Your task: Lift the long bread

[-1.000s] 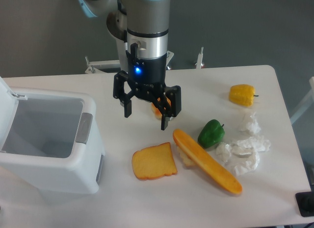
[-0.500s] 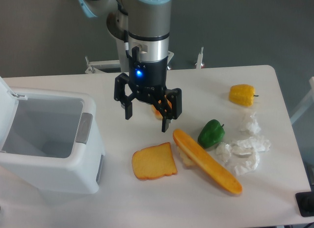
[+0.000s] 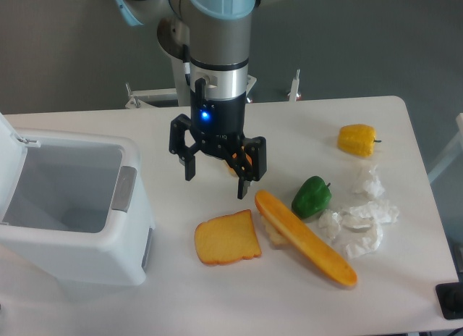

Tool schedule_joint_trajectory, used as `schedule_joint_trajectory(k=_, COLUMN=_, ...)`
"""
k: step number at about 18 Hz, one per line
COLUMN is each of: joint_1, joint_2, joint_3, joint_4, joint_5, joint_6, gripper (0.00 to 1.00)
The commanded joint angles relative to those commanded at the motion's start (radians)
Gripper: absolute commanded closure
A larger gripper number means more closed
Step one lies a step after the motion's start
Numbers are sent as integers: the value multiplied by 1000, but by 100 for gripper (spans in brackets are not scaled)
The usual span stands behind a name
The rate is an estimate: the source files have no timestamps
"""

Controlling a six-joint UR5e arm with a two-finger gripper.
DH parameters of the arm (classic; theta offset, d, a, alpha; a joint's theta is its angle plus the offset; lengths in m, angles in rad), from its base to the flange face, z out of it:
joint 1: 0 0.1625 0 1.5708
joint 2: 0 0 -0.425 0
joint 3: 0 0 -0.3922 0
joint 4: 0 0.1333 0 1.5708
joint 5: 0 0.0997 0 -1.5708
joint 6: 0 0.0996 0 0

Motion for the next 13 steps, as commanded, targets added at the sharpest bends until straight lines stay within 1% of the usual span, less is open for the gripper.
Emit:
schedule_joint_trajectory(k=3, joint_1=-3, joint_2=0, joint_3=-8, joint_4=-3, joint_5=78, joint_6=-2, gripper=0)
schedule_joint_trajectory(k=5, joint_1=-5, joint_2=0, joint_3=-11, joint_4=-3, joint_5=86, joint_6=-3, gripper=0)
schedule_joint_trajectory(k=8, joint_1=-5, joint_2=5, joint_3=-37, joint_4=-5, joint_5=111, joint_6=-3, gripper=0)
schedule_joint_trajectory(k=11, joint_1=-6, joint_2=-5, joint_3=-52, joint_4=-9, joint_5=150, joint_6=-11, gripper=0)
schedule_joint_trajectory(k=13, joint_1=-5, joint_2=-2, joint_3=-87, joint_4=-9, joint_5=169, joint_6=-11, gripper=0)
